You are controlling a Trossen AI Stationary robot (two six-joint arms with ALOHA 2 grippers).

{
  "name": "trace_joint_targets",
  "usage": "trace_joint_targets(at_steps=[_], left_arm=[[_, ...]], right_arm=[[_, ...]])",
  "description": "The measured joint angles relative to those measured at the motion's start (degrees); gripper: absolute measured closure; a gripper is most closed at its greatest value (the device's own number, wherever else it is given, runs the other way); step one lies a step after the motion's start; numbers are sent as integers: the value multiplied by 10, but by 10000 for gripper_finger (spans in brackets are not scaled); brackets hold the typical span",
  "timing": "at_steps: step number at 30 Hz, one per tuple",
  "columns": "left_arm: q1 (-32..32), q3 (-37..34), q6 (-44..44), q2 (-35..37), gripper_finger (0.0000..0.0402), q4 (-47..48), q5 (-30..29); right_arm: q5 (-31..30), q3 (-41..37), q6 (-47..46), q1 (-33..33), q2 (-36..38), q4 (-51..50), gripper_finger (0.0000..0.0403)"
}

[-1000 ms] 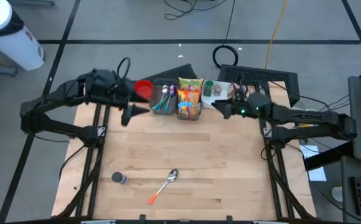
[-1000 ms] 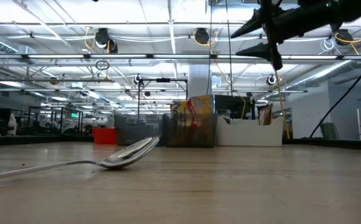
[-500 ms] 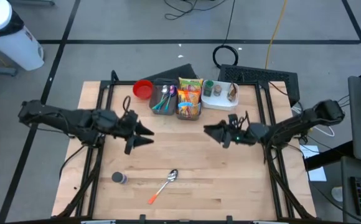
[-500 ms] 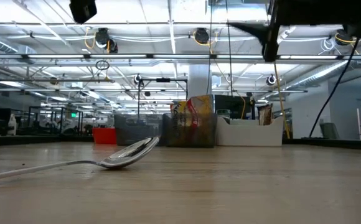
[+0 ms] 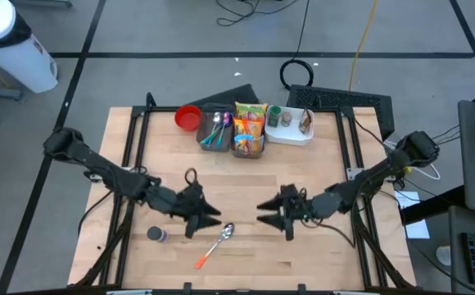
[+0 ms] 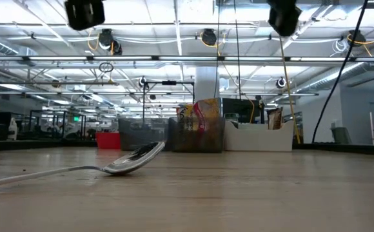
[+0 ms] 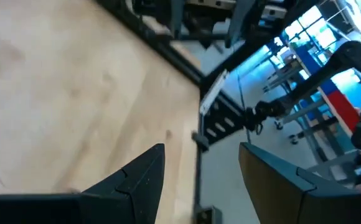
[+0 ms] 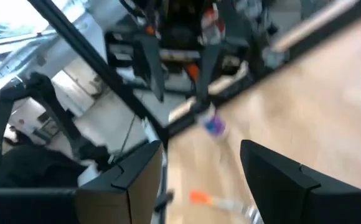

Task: Pick & Place Food Item
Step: Put the white and orange spoon into the left black bin

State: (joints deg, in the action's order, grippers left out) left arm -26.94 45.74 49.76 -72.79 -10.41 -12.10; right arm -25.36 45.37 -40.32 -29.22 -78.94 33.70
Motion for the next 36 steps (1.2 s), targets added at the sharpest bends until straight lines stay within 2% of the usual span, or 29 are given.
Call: trace_joint_targets(at_steps=[4, 7, 10, 12, 22, 29, 32, 36], left_arm=[[-38, 29, 57, -40, 188, 23, -19], [-61, 72, 86, -65, 188, 105, -47], [-73, 115, 117, -91, 188, 191, -45], [-74, 134, 125, -109, 188, 215, -33], [-73, 157, 162, -188, 188, 233, 25], [-77, 157, 178, -233, 188, 245, 36], [-74, 157, 169, -241, 188, 258, 32], [-52, 157, 104, -244, 188, 260, 35]], right_arm=[[-2, 0, -82, -32, -29, -39, 193], [-4, 0, -141, -50, -61, -64, 193], [-4, 0, -200, -56, -102, -64, 193], [-5, 9, -220, -56, -132, -63, 193], [-18, 98, -222, -40, -257, -62, 193], [-14, 111, -244, -12, -283, -64, 193], [19, 111, -242, 9, -291, -61, 193], [72, 111, -199, 24, -292, -61, 193]])
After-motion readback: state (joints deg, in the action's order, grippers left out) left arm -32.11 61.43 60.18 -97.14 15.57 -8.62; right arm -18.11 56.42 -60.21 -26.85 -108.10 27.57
